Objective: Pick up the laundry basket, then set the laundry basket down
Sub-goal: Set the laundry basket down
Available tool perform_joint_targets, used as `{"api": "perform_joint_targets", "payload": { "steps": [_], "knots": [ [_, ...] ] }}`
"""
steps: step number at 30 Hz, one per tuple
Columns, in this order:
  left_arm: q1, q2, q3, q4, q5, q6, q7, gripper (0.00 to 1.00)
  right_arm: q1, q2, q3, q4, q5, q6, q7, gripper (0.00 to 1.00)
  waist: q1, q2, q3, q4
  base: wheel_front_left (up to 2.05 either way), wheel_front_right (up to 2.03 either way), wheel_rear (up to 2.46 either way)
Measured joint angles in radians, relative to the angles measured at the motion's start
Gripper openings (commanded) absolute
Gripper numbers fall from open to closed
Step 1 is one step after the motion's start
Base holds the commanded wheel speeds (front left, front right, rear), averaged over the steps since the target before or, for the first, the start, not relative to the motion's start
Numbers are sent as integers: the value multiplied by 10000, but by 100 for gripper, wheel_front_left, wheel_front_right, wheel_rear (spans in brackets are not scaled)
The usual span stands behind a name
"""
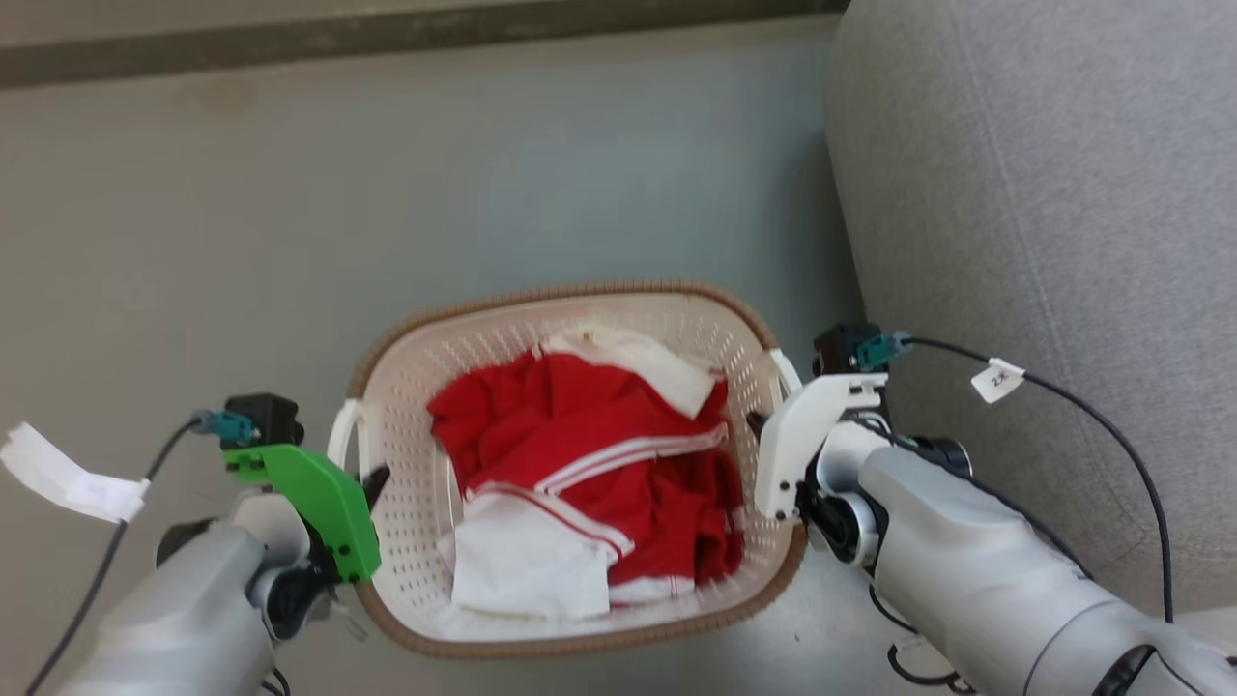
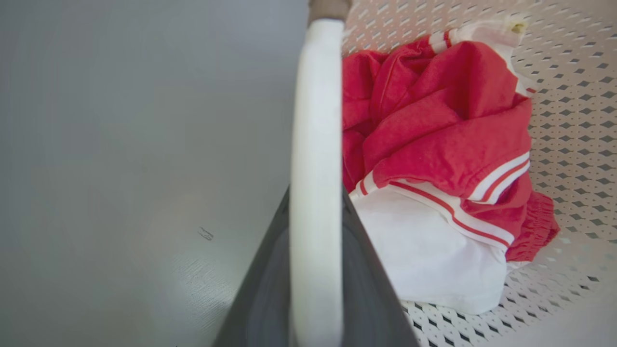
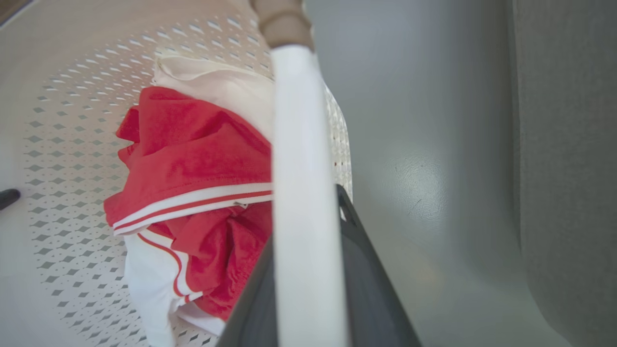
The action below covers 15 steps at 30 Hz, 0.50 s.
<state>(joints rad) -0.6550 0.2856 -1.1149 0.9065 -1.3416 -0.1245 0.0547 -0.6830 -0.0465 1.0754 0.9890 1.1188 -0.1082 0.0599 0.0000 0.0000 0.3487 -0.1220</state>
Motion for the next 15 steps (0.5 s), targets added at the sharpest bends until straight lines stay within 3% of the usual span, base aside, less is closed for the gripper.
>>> {"api": "perform_joint_targets", "payload": {
  "steps": [15],
  "knots": [
    [-975,742,167,-817,284,-2,-1402,0,-1013,21,-23,-374,-15,-173,-1674,0,0,0,2129,88,0,0,0]
  ]
}}
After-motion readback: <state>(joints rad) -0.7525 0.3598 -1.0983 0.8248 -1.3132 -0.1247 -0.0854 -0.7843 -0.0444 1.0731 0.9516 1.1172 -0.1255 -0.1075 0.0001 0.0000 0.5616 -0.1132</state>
